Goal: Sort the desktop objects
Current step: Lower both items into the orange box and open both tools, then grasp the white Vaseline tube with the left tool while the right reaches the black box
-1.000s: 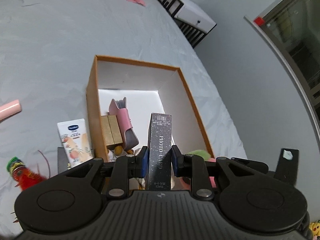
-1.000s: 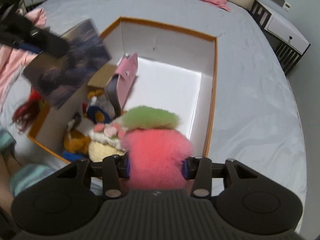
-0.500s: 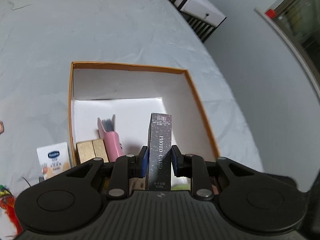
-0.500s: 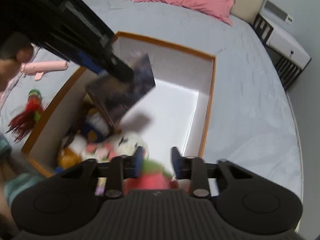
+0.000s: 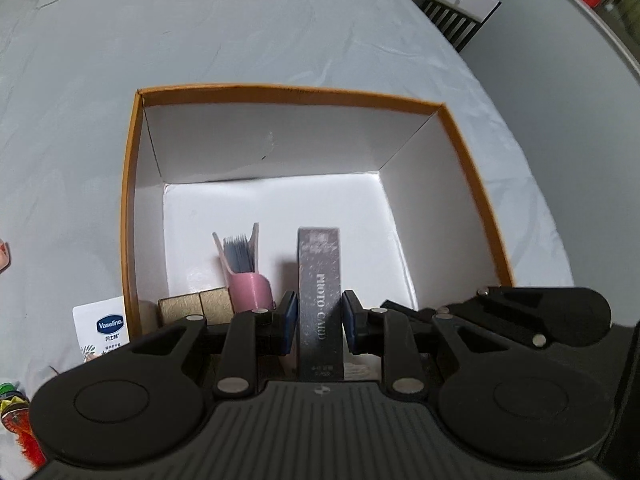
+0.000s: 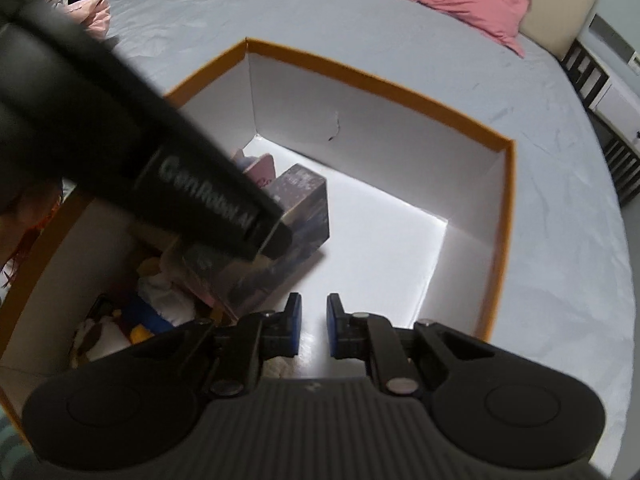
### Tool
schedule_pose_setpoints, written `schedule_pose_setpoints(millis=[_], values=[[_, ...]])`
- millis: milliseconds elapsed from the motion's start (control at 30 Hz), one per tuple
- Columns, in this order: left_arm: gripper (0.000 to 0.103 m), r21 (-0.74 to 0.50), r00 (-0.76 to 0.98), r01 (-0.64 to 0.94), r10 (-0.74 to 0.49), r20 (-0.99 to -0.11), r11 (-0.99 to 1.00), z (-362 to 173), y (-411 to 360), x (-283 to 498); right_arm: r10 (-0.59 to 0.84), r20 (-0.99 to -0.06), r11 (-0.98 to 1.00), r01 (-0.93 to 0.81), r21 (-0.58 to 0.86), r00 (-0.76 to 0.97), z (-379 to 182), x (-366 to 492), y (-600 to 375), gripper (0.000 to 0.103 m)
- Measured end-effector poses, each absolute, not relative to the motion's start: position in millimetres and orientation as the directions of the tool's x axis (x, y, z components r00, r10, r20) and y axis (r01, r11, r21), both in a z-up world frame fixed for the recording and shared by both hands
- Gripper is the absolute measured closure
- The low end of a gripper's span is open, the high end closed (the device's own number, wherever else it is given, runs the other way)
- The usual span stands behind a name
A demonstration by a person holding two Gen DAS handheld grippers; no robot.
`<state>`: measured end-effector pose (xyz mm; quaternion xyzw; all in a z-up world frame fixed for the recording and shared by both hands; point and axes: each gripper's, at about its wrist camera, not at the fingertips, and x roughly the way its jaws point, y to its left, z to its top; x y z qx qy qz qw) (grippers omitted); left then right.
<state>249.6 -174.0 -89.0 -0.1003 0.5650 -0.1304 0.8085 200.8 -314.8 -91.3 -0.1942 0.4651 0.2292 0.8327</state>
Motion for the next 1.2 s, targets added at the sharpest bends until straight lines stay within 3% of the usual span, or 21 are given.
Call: schedule_pose_setpoints(millis=[200,467,633,800,933,1200], values=[[0.076,-0.310,0.300,0.085,-0.321,-0.898,0.947,-92,-170,251,0.228,-0.877,0.807,-0.586,-0.072,0.422,-105,213,-307,0.090],[0.076,-0.405,0.380,0.116,-0.418,-0.825,0.907,-58,-134,239,0.180,-0.882,0.771,-0.619,-0.148,0.435,-105,225,-296,0.089],[0.076,-0.380,0.468,0.028,-0.348,-0.812,0.924,-40,-91,226,0.140,-0.883,0.600,-0.748,-0.284,0.447,-112,229,-277,0.089],[0.075,-0.402,0.487,-0.050,-0.329,-0.809,0.914,-39,-57,218,0.097,-0.913,0.293,-0.888,-0.354,0.396,-125,230,-262,0.088],[0.075,-0.425,0.454,-0.095,-0.341,-0.823,0.900,-56,-43,219,0.113,-0.928,0.135,-0.931,-0.340,0.355,-129,235,-254,0.088],[0.075,-0.464,0.428,-0.103,-0.382,-0.819,0.880,-70,-36,220,0.162,-0.952,0.023,-0.966,-0.259,0.260,-129,227,-236,0.089]])
